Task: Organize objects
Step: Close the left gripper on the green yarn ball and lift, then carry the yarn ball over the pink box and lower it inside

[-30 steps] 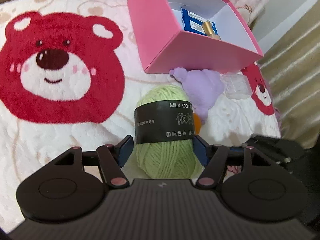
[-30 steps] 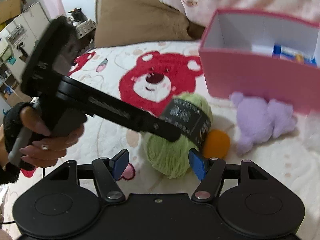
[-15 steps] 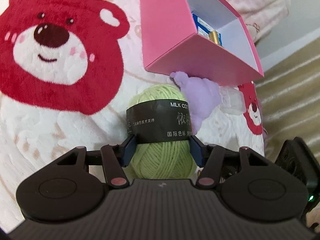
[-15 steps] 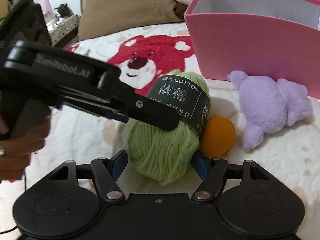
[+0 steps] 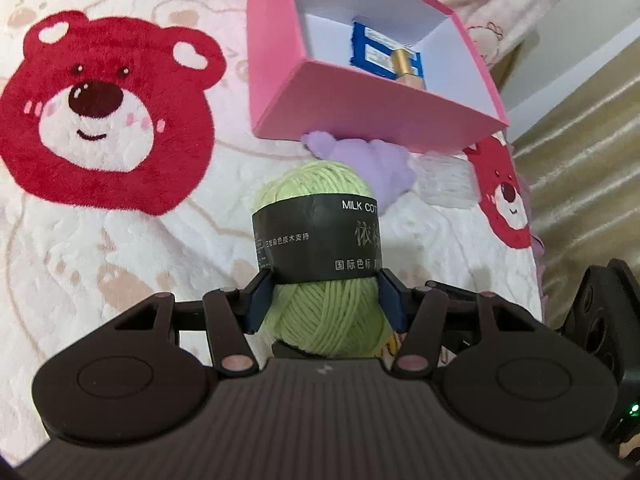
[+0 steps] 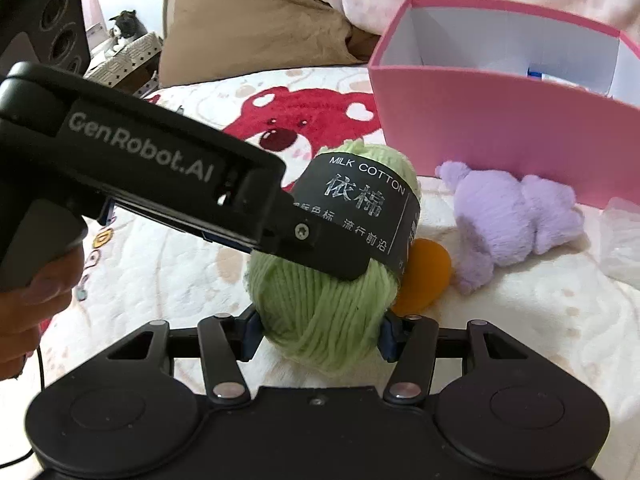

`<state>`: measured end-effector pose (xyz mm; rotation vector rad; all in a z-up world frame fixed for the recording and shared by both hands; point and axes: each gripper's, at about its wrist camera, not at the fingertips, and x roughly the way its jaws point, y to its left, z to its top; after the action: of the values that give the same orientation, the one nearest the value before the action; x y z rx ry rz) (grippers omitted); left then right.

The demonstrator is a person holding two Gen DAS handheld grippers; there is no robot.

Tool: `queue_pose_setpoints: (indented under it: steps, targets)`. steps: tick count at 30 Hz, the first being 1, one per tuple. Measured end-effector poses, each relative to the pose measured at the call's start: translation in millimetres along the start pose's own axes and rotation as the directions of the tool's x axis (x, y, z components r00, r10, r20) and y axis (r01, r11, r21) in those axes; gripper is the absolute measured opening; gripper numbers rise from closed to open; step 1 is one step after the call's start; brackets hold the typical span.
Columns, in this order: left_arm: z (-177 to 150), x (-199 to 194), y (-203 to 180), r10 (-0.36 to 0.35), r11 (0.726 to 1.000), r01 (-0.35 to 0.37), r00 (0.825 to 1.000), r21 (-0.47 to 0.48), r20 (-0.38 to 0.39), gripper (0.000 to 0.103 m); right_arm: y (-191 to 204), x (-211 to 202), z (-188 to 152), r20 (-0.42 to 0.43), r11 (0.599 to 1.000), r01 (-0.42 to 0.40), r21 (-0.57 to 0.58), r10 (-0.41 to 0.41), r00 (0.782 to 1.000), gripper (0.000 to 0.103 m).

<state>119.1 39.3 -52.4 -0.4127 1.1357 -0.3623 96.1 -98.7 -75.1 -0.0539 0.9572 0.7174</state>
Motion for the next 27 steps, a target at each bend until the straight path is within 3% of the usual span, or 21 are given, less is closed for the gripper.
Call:
queue_pose_setpoints:
  steps: [12, 17, 22, 27]
  targets:
    - [1, -55, -50, 0.010, 0.999, -0.012, 0.999, 0.048, 0.033, 0.055, 11, -68, 14, 0.040, 0.999, -0.025, -0.031, 0.026, 0.999, 0.060]
    - [23, -89, -82, -0.026, 0.995, 0.018, 0.997, 0.098, 0.075, 0.055, 13, -105, 30, 0.141, 0.997, 0.011, -0.074, -0.001, 0.990, 0.060]
    - [39, -116, -123, 0.006, 0.982, -0.034, 0.988, 0.185, 0.152, 0.055, 8, -138, 62, 0.210, 0.993, 0.025, -0.118, 0.000, 0.978, 0.060]
    - [69, -130, -146, 0.007, 0.974, -0.047, 0.984, 0.223, 0.176, 0.055, 0, -161, 91, 0.265, 0.989, 0.051, -0.141, -0.012, 0.964, 0.060]
